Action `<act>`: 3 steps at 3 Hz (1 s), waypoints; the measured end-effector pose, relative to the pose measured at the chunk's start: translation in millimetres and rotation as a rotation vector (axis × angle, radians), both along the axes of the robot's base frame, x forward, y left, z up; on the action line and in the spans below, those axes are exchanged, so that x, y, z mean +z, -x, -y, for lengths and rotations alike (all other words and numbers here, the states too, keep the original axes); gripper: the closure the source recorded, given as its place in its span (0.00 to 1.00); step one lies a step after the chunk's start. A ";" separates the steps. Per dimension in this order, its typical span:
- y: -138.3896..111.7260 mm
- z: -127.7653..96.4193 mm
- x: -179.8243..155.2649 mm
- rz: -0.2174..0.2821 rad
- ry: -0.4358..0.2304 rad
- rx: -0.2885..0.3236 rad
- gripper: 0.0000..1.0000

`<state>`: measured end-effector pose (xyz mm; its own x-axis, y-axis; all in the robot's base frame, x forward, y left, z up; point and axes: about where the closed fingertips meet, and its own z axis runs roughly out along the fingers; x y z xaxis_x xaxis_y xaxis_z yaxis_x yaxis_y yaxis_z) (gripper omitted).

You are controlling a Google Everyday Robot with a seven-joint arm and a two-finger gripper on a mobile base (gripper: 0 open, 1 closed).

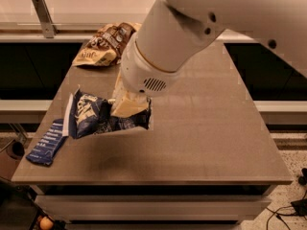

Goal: Move blue chip bag near rxbar blueberry

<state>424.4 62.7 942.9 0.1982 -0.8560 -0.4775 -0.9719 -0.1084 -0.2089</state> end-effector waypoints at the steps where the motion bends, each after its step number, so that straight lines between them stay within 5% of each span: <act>1: 1.4 -1.3 1.6 0.004 0.000 0.003 0.60; 3: 4.4 -3.9 6.3 0.015 0.001 0.008 0.13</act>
Offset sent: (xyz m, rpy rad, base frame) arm -0.0012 0.0011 0.0014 -0.0003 -0.0035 0.0026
